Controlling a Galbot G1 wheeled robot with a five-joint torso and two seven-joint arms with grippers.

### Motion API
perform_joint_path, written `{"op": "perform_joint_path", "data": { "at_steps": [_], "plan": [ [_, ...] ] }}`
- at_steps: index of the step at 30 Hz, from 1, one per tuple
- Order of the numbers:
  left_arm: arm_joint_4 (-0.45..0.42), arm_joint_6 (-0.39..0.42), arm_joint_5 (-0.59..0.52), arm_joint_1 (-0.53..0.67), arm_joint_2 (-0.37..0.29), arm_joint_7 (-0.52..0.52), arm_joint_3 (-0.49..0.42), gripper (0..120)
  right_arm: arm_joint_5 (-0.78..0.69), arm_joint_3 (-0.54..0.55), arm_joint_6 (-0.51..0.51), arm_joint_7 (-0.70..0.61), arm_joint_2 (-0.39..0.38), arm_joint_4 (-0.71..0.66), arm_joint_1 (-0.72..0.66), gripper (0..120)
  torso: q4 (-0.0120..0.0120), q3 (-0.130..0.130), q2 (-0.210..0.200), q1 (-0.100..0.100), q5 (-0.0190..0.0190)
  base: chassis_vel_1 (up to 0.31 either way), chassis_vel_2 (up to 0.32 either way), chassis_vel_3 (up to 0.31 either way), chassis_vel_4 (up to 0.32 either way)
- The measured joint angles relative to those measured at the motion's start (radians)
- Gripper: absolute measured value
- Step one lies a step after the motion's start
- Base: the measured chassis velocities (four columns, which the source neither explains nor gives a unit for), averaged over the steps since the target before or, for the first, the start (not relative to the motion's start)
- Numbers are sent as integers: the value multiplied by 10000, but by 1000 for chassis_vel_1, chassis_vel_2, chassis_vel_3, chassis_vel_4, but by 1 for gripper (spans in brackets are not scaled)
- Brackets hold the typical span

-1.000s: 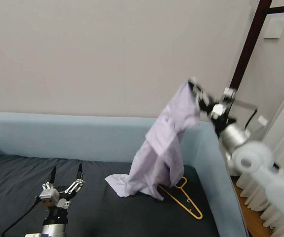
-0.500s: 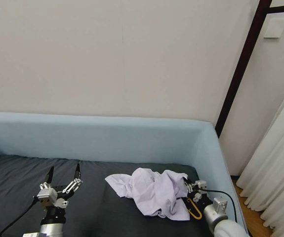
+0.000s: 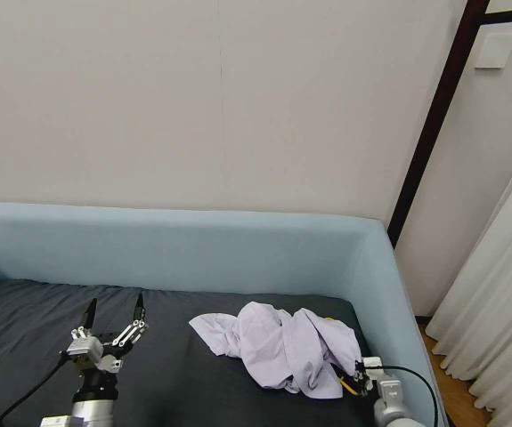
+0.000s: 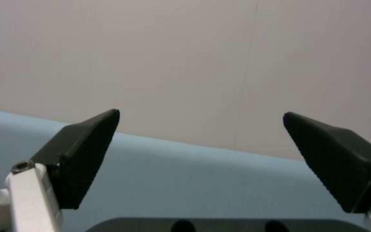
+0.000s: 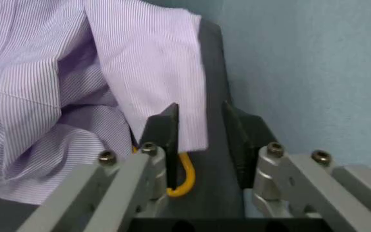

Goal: Pick up the clothes from the sofa and hang them on the clothes hanger.

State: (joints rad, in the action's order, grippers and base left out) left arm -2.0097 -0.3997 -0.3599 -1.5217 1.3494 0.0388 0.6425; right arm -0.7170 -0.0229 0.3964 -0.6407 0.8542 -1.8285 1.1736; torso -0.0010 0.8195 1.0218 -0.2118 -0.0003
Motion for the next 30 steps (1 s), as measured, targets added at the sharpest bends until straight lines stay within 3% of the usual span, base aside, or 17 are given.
{"op": "perform_joint_path", "data": {
  "at_steps": [7,10,11,13,17,19,30],
  "plan": [
    [38,2,4,33,-26,8,20,100,-1621,-418,1291,-578,-1170,-1884,296,54,-6,-1,1,0,-6,0,0,0,0],
    [34,-6,25,-4,-12,8,67,100,-1679,-436,904,277,-1322,-2127,-174,68,-4,0,1,0,-4,0,0,0,0],
    [12,-17,40,-85,-4,9,121,100,-1398,-332,220,1101,-1177,-1830,-574,73,1,0,1,0,-6,0,0,0,0],
    [-14,-28,49,-141,-4,14,162,100,-1225,-266,-17,1382,-1087,-1636,-722,77,2,0,0,0,-7,0,0,0,0],
    [-212,-51,177,-539,-7,12,466,100,13,700,-948,2921,-95,238,-1812,94,0,2,1,0,-1,0,0,0,0],
    [-281,-56,201,-630,17,19,557,100,311,908,-991,3176,197,699,-2057,98,-3,1,0,0,-4,0,0,0,0],
    [-785,-175,426,-1366,286,21,1102,100,2322,2175,-1485,4707,2564,4546,-4504,100,0,2,0,-1,-6,0,0,0,0]
  ]
}}
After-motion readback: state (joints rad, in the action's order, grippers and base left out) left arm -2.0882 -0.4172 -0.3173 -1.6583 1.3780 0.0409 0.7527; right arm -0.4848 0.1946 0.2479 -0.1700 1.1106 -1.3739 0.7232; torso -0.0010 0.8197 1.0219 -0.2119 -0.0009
